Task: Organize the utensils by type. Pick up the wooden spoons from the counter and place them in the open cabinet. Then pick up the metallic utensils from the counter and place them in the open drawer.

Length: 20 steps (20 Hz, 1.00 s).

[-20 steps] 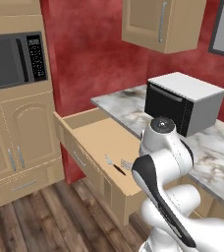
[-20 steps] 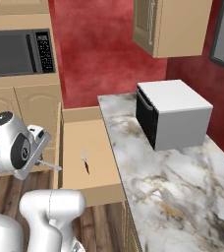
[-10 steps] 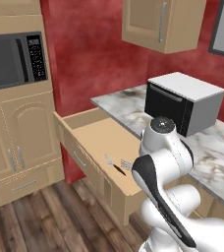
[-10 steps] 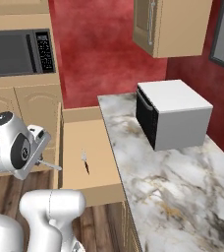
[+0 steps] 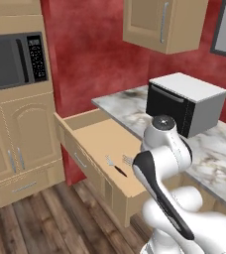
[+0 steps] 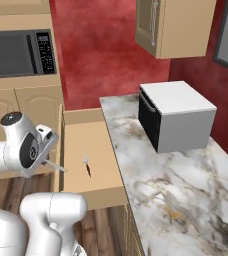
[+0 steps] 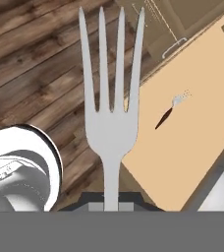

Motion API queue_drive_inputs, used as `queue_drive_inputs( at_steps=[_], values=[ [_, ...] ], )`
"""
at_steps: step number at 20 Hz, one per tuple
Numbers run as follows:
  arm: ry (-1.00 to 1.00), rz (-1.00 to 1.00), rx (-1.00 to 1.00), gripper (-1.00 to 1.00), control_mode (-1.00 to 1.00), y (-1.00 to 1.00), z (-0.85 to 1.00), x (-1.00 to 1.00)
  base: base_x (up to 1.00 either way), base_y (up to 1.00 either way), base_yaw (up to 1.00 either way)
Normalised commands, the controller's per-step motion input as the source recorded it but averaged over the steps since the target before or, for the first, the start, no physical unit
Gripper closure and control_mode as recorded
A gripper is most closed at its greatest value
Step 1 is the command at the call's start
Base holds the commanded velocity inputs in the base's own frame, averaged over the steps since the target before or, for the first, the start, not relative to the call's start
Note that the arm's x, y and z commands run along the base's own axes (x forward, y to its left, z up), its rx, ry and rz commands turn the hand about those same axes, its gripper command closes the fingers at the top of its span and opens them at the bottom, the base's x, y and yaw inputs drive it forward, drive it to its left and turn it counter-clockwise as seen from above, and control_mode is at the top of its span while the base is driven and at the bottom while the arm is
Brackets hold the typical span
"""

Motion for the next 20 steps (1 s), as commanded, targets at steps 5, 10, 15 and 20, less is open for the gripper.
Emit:
queue_drive_inputs(
  at_steps=[5,10,15,20],
  values=[
    [0.09,-0.17,0.09,1.0,-1.0,-0.06,0.0,0.71,0.0,0.0,0.0],
    [0.12,-0.21,0.01,1.0,-1.0,-0.04,-0.06,0.82,0.0,0.0,0.0],
    [0.17,-0.26,0.01,1.0,-1.0,-0.14,-0.2,0.68,0.0,0.0,0.0],
    [0.06,-0.25,0.03,1.0,-1.0,-0.08,-0.32,0.66,0.0,0.0,0.0]
  ],
)
